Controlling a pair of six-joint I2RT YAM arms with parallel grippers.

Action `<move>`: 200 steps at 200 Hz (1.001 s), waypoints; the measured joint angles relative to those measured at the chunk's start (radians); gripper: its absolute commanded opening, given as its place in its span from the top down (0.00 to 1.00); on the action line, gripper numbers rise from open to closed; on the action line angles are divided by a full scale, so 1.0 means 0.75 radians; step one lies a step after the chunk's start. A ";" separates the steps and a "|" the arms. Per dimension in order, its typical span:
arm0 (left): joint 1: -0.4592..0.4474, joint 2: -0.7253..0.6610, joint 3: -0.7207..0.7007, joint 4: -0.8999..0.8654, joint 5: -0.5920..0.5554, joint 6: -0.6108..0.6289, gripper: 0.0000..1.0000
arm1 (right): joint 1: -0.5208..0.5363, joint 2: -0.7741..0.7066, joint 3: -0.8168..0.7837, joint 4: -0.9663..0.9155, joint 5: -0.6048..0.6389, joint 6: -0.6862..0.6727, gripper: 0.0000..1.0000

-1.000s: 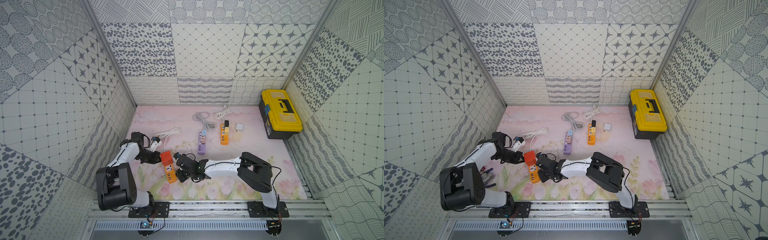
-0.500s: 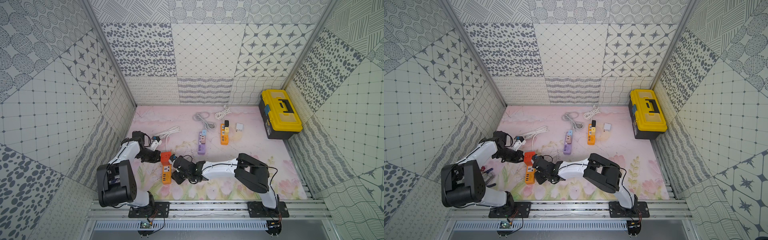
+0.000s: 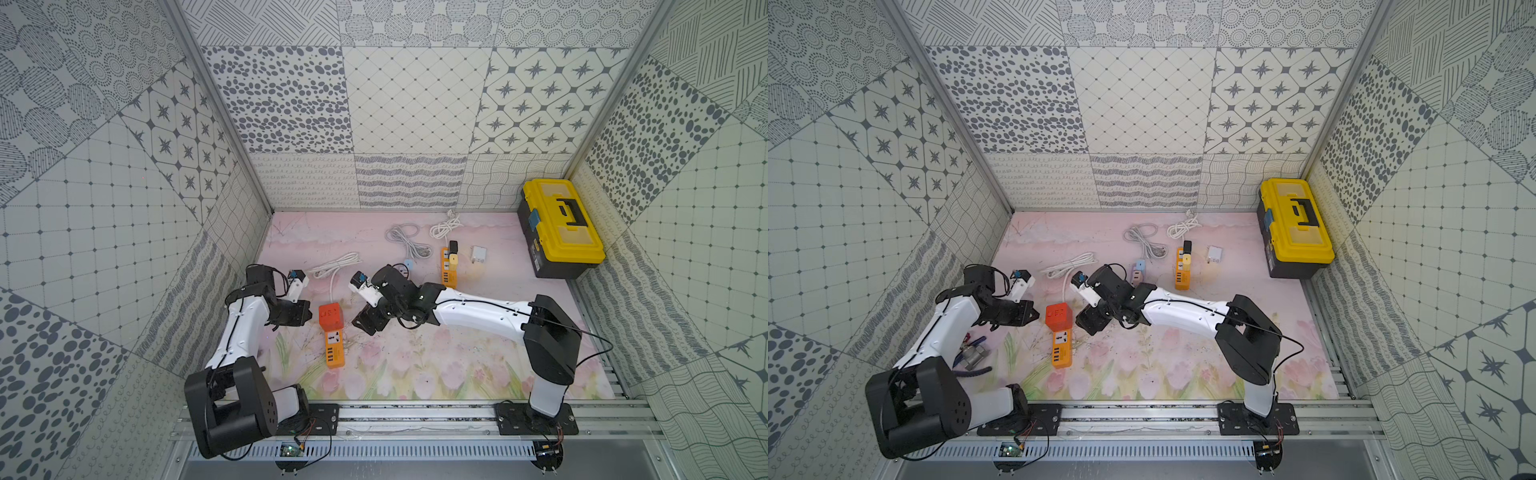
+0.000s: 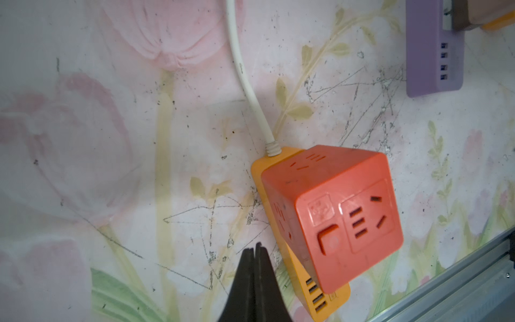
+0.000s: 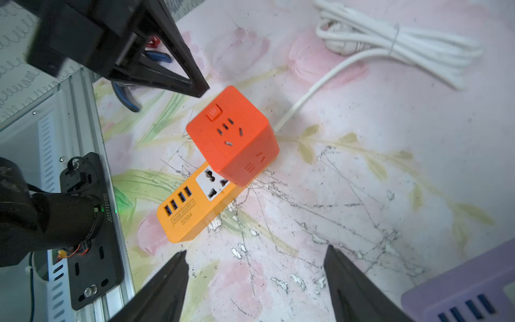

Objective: Pull the plug off the socket
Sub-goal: Adjust the socket at the center of the board, then move the socket to the center of the board.

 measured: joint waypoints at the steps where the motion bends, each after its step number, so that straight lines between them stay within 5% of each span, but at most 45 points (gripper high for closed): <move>1: 0.001 -0.002 -0.001 -0.001 -0.001 0.000 1.00 | 0.001 0.002 0.012 -0.006 -0.003 -0.011 0.16; 37: 0.029 -0.043 -0.007 -0.005 -0.022 -0.038 1.00 | 0.002 0.123 0.332 -0.189 -0.096 -0.285 0.11; 105: 0.053 -0.073 -0.019 0.031 -0.092 -0.154 0.83 | 0.000 0.461 0.716 -0.436 -0.129 -0.697 0.05; 200: 0.054 -0.080 -0.030 0.072 -0.153 -0.211 0.83 | -0.003 0.917 1.534 -0.868 -0.217 -0.853 0.02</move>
